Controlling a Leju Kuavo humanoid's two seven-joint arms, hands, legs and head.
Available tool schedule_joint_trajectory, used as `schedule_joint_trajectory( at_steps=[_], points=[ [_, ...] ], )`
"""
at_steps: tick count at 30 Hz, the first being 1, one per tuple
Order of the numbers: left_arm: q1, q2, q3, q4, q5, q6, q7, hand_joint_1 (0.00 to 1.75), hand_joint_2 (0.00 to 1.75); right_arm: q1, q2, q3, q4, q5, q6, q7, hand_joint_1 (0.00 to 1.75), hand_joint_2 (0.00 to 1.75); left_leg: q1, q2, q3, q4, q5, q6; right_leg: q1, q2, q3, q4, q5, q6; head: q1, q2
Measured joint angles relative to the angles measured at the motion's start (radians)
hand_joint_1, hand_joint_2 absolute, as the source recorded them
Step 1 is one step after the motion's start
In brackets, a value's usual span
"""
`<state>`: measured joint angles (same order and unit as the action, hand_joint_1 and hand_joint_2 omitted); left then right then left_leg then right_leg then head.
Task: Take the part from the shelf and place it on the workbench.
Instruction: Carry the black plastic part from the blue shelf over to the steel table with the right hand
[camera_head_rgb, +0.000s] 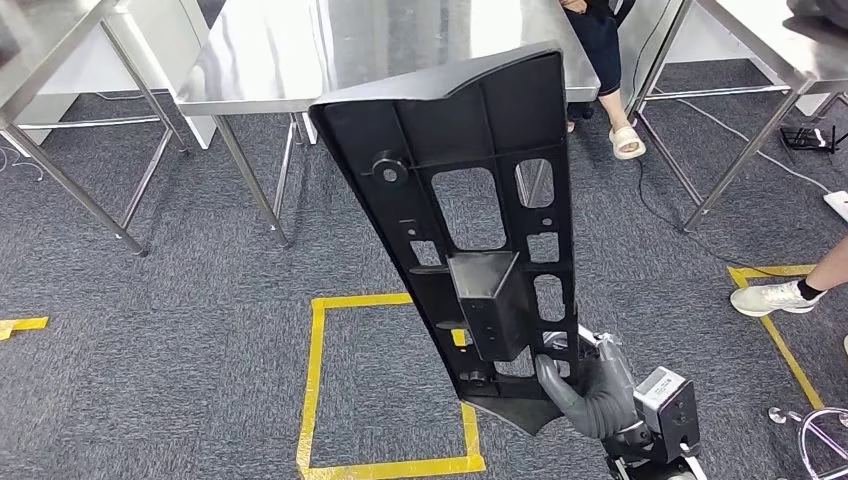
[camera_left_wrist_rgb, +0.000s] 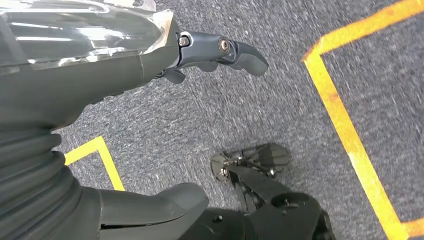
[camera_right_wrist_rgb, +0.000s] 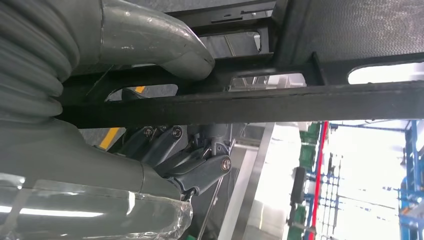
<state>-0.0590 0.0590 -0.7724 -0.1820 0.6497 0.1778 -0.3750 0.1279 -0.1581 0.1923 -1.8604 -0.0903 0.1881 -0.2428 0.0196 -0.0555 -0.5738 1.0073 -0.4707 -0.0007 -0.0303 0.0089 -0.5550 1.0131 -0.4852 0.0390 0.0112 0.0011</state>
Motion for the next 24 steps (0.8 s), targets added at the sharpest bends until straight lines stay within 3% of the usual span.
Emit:
schedule_joint_trajectory(
  at_steps=[2,5,6,7,9,11,12,17,19,20,23,24],
  points=[
    [-0.001,0.0,0.0,0.0,0.0,0.0,0.0,0.0,1.75,0.0,0.0,0.0,0.0,-0.002,0.0,-0.003,1.75,1.75,0.003,0.025,-0.026,0.056,-0.03,-0.007,-0.001,-0.004,0.005,-0.001,-0.002,-0.012,-0.003,0.0],
    [-0.002,0.0,0.0,0.0,0.0,0.001,0.0,0.0,1.75,0.001,0.0,0.0,0.0,-0.005,0.0,-0.005,1.75,1.75,0.002,0.05,-0.132,0.246,-0.104,-0.008,0.008,-0.013,0.015,-0.001,-0.012,-0.028,-0.006,0.0],
    [-0.002,0.0,0.0,0.0,0.0,0.001,0.0,0.0,1.75,0.002,0.0,0.0,0.0,-0.005,0.0,-0.006,1.75,1.75,0.002,0.051,-0.158,0.282,-0.105,-0.006,0.012,-0.015,0.02,-0.001,-0.016,-0.033,-0.006,0.0],
    [-0.001,-0.001,0.0,0.0,0.0,0.001,0.0,0.0,1.75,0.003,0.0,0.0,0.0,-0.006,0.0,-0.006,1.75,1.75,0.002,0.051,-0.165,0.282,-0.088,-0.002,0.014,-0.017,0.026,-0.001,-0.021,-0.036,-0.007,0.0],
    [0.0,0.0,0.0,0.0,0.0,0.001,0.0,0.0,1.75,0.003,0.0,0.0,0.0,-0.007,0.0,-0.006,1.75,1.75,-0.001,0.053,-0.124,0.175,-0.009,0.012,0.018,-0.019,0.042,-0.001,-0.032,-0.037,-0.007,0.0],
    [-0.001,0.001,0.0,0.0,0.0,0.002,0.0,0.0,1.75,0.004,0.0,0.0,0.0,-0.008,-0.001,-0.006,1.75,1.75,-0.009,0.061,-0.071,0.065,0.036,0.025,0.023,-0.02,0.052,-0.002,-0.044,-0.032,-0.006,0.0],
    [-0.001,0.001,0.0,0.0,0.0,0.002,0.001,0.0,1.75,0.004,0.0,0.0,0.0,-0.009,-0.001,-0.006,1.75,1.75,-0.012,0.065,-0.059,0.042,0.038,0.028,0.025,-0.021,0.053,-0.002,-0.047,-0.03,-0.005,0.0],
    [-0.002,0.001,0.0,0.0,0.0,0.003,0.0,0.0,1.75,0.004,0.0,0.0,-0.002,-0.01,-0.001,-0.006,1.75,1.75,-0.017,0.067,-0.052,0.032,0.028,0.028,0.028,-0.021,0.051,-0.004,-0.051,-0.024,-0.005,0.0],
    [-0.003,0.0,0.0,0.0,0.0,0.004,0.0,0.0,1.75,0.005,-0.001,0.0,-0.004,-0.01,-0.002,-0.006,1.75,1.75,-0.019,0.062,-0.045,0.019,0.02,0.035,0.026,-0.024,0.061,-0.002,-0.049,-0.011,-0.006,0.0],
    [-0.003,-0.001,0.0,0.0,0.0,0.004,0.001,0.0,1.75,0.006,-0.001,-0.001,-0.006,-0.01,-0.002,-0.006,1.75,1.75,-0.018,0.058,-0.034,0.013,0.017,0.041,0.024,-0.023,0.054,0.025,-0.06,-0.005,-0.004,0.0],
    [0.0,-0.002,0.0,0.0,0.0,0.005,0.001,0.0,1.75,0.014,-0.002,-0.002,-0.009,-0.01,-0.003,-0.006,1.75,1.75,-0.013,0.041,0.002,0.002,0.001,0.052,0.016,-0.014,-0.078,0.225,-0.121,0.015,0.001,0.0],
    [0.001,-0.003,0.0,0.0,0.0,0.005,0.001,0.0,1.75,0.016,-0.003,-0.002,-0.009,-0.01,-0.003,-0.006,1.75,1.75,-0.012,0.036,0.01,0.002,-0.007,0.05,0.013,-0.013,-0.103,0.231,-0.107,0.027,0.001,0.0]
  ],
)
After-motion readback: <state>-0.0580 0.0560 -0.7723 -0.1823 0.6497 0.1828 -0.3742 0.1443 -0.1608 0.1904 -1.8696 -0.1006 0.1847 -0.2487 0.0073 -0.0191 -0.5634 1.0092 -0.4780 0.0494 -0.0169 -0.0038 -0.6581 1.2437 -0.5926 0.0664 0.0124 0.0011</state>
